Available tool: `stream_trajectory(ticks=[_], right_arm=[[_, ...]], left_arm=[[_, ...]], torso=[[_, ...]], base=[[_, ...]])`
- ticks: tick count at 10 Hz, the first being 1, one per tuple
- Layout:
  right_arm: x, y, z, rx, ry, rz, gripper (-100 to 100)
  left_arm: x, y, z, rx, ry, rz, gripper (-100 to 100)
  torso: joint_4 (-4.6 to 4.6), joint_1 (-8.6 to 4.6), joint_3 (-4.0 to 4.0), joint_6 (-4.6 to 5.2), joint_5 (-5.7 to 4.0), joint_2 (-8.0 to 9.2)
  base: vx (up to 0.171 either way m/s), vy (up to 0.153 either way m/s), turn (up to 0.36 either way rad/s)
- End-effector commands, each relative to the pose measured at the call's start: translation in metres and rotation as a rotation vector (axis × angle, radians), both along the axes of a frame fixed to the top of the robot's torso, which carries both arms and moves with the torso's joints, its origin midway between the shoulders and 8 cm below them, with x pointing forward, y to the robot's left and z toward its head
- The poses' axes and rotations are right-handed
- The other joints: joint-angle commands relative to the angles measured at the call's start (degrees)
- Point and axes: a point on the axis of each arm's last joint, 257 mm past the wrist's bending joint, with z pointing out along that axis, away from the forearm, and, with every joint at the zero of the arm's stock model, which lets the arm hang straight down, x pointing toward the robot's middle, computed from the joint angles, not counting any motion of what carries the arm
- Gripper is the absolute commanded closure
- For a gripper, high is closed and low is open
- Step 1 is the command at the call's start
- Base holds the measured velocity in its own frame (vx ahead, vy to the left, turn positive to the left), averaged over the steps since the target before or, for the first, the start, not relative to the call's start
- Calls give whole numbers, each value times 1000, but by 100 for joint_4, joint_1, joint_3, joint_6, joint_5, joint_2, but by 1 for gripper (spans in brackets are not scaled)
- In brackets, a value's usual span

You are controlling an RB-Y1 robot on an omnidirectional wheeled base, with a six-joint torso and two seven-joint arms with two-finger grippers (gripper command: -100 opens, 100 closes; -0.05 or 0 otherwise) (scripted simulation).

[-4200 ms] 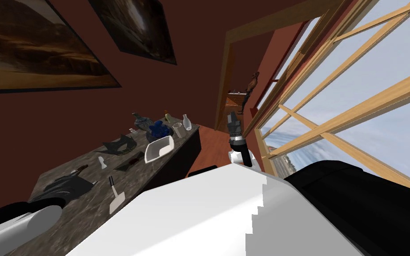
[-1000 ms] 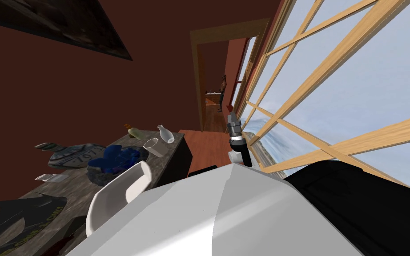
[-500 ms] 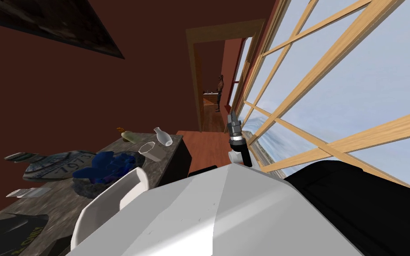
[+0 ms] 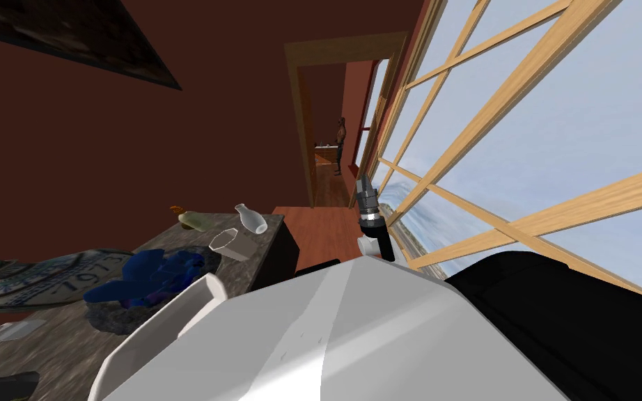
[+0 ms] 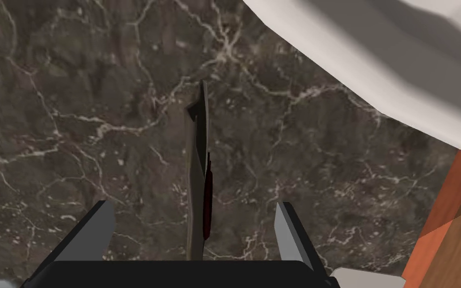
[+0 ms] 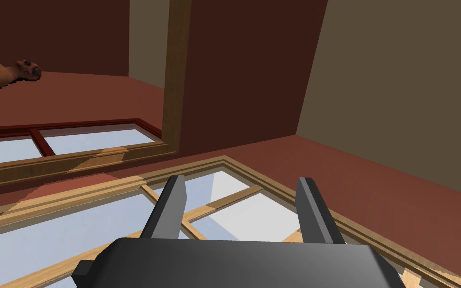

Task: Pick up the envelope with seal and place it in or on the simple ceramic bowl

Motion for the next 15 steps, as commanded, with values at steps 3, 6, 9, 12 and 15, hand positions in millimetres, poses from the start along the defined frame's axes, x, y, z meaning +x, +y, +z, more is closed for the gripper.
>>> stream_trajectory(ticks=[3,6,9,12,15], right_arm=[[0,0,0,0,0,0,0],[0,0,0,0,0,0,0],[0,0,0,0,0,0,0],[0,0,0,0,0,0,0],[0,0,0,0,0,0,0]], left_arm=[[-4,-5,1,-21,8,9,0],[-7,-3,-14,-21,6,-33,-100],[-8,-4,-19,-21,6,-44,-100],[-8,-3,-19,-21,6,-48,100],[-8,-4,-19,-21,7,-48,0]], torso=[[1,-4,4,-1,0,7],[-2,-8,-6,-3,-1,-11],[-3,-14,-7,-3,-2,-11],[3,-10,8,0,-2,13],[4,-8,9,0,-2,15]], base=[[17,13,-21],[75,5,133],[56,-13,78],[0,0,0],[0,0,0]])
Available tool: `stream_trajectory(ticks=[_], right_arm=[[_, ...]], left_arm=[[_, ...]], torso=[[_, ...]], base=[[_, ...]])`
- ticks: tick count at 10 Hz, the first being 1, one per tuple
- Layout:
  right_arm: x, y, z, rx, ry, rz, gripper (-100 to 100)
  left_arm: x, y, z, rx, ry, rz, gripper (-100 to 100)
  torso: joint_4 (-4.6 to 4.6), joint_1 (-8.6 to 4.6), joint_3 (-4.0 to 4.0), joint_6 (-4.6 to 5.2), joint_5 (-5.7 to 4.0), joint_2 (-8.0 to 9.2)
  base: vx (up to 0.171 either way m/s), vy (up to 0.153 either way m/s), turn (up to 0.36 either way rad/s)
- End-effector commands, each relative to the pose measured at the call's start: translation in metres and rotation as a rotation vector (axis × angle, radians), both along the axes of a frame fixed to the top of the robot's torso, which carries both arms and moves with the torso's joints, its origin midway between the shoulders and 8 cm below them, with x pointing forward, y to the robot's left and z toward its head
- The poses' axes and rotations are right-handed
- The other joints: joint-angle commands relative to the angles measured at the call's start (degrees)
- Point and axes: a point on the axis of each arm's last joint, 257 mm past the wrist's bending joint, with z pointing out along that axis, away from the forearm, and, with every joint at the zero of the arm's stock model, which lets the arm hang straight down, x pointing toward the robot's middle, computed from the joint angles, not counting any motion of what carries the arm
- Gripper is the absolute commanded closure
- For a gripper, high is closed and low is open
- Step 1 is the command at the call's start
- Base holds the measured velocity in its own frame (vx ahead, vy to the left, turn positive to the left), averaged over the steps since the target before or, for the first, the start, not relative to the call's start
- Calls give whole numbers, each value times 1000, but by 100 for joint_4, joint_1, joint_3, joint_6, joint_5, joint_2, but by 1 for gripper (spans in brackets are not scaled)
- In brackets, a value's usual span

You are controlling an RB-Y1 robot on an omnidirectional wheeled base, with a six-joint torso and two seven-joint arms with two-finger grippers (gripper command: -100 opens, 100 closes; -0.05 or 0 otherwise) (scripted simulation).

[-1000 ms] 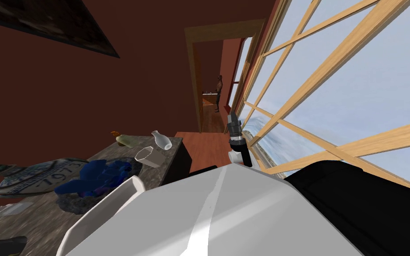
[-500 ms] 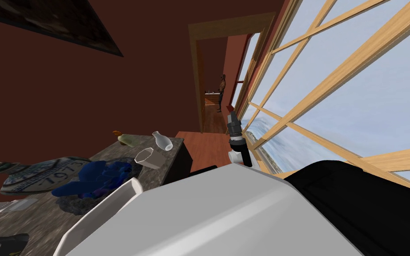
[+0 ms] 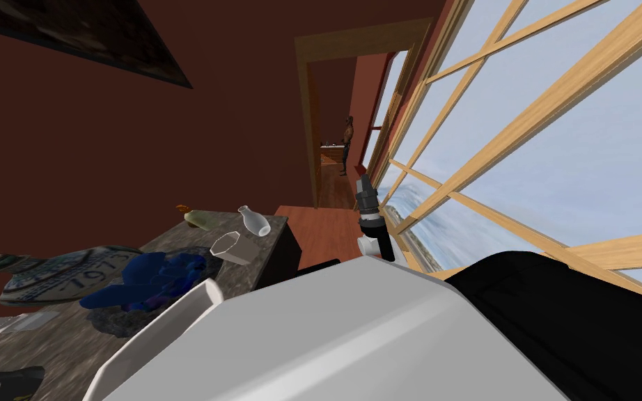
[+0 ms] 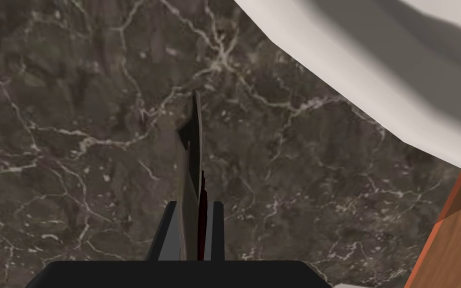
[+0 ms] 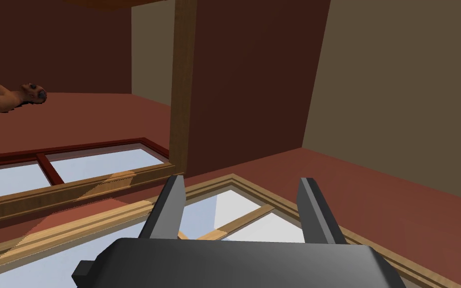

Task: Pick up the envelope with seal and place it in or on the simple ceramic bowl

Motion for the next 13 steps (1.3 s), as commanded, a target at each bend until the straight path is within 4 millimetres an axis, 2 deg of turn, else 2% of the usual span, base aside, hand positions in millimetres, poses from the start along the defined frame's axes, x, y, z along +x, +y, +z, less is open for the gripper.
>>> stream_trajectory(ticks=[1,4,5,6,7,13], right_arm=[[0,0,0,0,0,0,0],[0,0,0,0,0,0,0],[0,0,0,0,0,0,0],[0,0,0,0,0,0,0],[0,0,0,0,0,0,0],[0,0,0,0,0,0,0]], left_arm=[[2,0,8,1,0,22,100],[4,-2,20,1,2,57,100],[3,-1,17,2,0,46,100],[4,-2,17,1,0,50,0],[2,6,30,17,5,54,100],[8,27,82,74,-3,61,100]], torso=[[0,0,0,0,0,0],[5,8,16,4,-1,30],[6,3,18,5,-1,33],[4,2,13,-1,1,22],[2,1,6,1,0,10],[-2,-24,-5,-2,-17,-10]], base=[[-56,3,-195],[-94,16,-139],[-44,1,-31],[-7,1,7],[-11,-36,14],[14,-42,28]])
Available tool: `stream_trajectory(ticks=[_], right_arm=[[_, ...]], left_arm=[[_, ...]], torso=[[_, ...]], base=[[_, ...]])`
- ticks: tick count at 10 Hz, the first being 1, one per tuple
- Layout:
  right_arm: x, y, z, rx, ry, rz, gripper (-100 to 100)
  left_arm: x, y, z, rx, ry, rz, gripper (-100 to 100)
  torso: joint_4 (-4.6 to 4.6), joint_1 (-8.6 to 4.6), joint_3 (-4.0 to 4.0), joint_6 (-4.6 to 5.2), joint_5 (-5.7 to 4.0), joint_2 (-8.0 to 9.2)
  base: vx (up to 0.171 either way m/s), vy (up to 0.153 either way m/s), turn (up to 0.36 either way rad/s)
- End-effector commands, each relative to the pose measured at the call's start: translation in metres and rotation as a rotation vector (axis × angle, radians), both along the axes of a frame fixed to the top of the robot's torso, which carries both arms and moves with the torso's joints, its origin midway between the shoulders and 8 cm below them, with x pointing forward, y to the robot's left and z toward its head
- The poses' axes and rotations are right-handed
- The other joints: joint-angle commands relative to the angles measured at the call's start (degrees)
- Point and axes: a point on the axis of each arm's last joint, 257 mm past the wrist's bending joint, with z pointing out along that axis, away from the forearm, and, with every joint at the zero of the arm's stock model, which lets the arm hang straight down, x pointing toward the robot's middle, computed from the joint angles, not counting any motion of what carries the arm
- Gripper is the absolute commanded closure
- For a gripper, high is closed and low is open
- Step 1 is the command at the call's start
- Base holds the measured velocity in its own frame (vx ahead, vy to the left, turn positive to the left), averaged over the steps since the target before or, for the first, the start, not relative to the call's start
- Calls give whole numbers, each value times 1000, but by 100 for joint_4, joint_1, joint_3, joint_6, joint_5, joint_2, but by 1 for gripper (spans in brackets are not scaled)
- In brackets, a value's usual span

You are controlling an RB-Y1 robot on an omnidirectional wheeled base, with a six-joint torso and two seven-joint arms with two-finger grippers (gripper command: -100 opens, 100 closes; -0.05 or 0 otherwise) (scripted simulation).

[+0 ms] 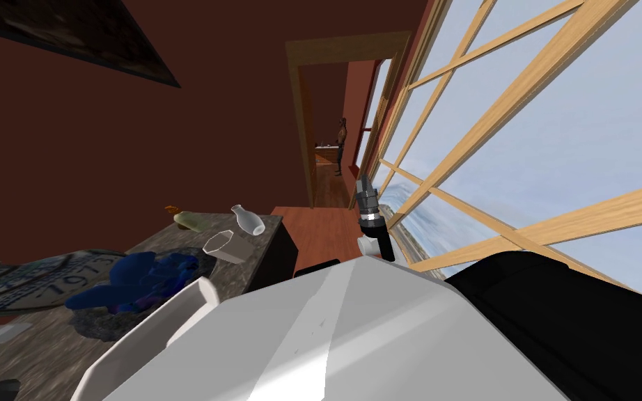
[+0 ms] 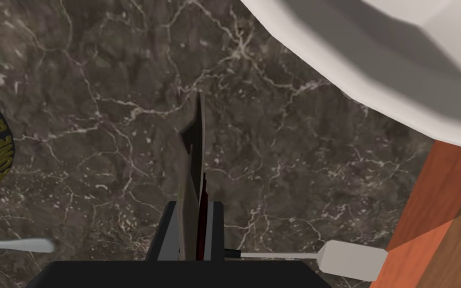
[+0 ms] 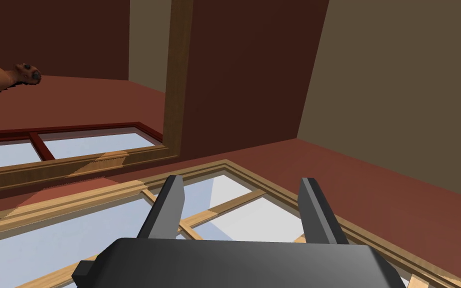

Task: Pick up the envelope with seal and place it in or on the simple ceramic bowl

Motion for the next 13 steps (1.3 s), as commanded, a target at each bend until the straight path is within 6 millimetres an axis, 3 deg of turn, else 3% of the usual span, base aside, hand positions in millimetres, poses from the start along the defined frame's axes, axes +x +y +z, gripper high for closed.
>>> stream_trajectory(ticks=[1,7,13], right_arm=[[0,0,0,0,0,0,0],[0,0,0,0,0,0,0],[0,0,0,0,0,0,0]], left_arm=[[4,2,14,11,-6,3,100],[21,3,55,39,-42,-10,100],[38,-9,88,43,-93,-33,100]], torso=[[0,0,0,0,0,0],[1,-5,-3,-1,-2,-8],[-1,-9,-8,9,-2,-17]], base=[[33,-37,22],[42,-36,24],[60,-48,21]])
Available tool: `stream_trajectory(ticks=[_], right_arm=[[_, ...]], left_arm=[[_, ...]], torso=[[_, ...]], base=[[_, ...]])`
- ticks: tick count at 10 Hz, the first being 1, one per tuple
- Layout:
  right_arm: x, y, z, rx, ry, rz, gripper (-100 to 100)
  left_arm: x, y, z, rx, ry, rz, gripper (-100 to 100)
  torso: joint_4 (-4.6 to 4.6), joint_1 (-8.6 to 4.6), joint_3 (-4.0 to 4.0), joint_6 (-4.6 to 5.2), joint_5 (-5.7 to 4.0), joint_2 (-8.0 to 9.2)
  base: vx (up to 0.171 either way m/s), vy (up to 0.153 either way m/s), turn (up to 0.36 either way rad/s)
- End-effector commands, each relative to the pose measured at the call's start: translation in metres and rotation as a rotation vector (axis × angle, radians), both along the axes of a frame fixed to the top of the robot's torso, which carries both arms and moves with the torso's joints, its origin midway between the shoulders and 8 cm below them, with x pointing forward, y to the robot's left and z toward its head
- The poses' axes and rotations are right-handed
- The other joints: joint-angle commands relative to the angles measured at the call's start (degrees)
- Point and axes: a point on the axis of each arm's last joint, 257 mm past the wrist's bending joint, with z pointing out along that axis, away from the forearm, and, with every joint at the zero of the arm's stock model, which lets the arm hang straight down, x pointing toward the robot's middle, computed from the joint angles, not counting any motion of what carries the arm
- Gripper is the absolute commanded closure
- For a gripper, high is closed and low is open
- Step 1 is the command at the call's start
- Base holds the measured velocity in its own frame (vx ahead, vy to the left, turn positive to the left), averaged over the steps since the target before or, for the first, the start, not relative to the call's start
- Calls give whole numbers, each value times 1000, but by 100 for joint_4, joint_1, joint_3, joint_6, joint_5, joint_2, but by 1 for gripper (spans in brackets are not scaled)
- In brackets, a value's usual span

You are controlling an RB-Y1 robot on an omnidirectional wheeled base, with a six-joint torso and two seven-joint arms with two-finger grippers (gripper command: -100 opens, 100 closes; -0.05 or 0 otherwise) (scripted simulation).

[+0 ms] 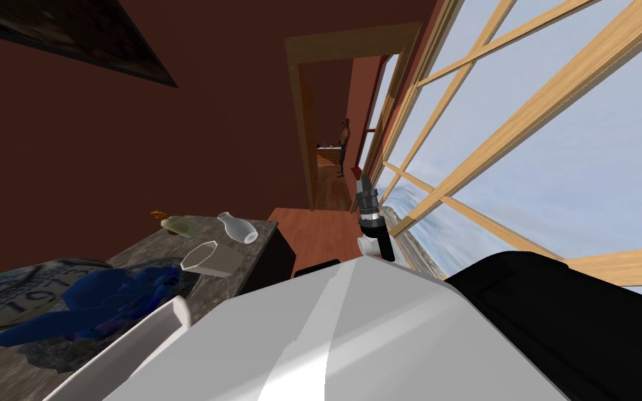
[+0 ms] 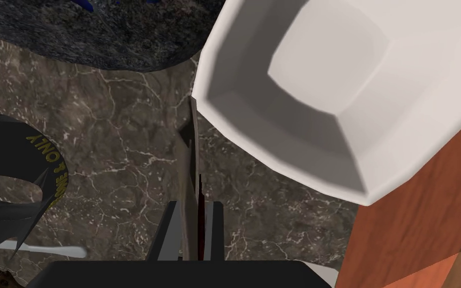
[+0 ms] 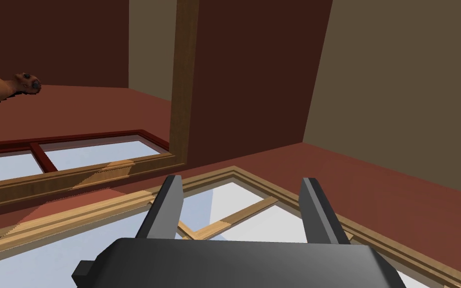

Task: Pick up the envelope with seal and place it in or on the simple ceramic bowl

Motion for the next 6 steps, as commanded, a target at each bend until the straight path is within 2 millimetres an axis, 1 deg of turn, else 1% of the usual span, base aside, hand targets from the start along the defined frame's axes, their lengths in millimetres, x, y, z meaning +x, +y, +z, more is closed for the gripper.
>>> stream_trajectory(ticks=[1,2,3,5,6], right_arm=[[0,0,0,0,0,0,0],[0,0,0,0,0,0,0],[0,0,0,0,0,0,0],[0,0,0,0,0,0,0],[0,0,0,0,0,0,0]], left_arm=[[4,-5,8,-3,-13,-7,100],[5,-9,12,-6,-19,-11,100],[7,-16,19,-15,-28,-18,100],[6,-25,25,-28,-31,-26,100],[3,-34,29,-46,-25,-32,100]], torso=[[0,0,0,0,0,0],[0,1,2,-1,1,5],[1,3,4,-2,1,8],[-2,-3,-3,-1,3,-4],[-4,0,-4,1,3,-5]], base=[[54,-44,12],[48,-42,14],[71,-58,25],[89,-52,22],[69,-61,3]])
